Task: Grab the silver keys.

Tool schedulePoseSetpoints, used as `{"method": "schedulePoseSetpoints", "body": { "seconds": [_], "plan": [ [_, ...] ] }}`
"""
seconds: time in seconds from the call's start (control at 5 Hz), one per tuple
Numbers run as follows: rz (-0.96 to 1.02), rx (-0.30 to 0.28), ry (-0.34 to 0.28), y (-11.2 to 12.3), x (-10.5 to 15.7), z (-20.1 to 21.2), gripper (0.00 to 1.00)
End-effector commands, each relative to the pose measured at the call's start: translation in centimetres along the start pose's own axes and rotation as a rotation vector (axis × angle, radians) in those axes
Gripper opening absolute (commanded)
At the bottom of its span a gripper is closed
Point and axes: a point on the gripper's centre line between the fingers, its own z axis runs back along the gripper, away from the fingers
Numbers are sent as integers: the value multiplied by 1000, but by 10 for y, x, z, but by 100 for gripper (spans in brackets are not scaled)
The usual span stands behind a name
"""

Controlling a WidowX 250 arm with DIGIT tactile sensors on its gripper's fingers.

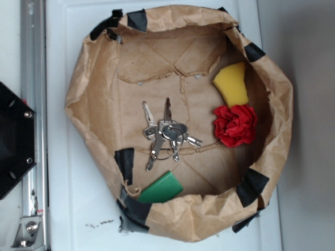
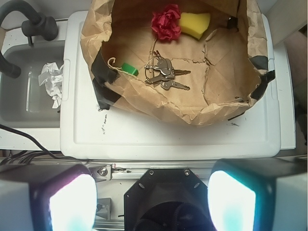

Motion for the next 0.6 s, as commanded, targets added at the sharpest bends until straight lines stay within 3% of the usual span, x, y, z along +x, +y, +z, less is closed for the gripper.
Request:
{"method": "schedulePoseSetpoints", "body": {
  "seconds": [0.0,0.2,0.4],
  "plan": [
    [0,0,0,0,0,0,100],
    [209,57,-97,-12,49,-9,100],
    [402,119,-130,-7,99,-26,100]
  ]
}}
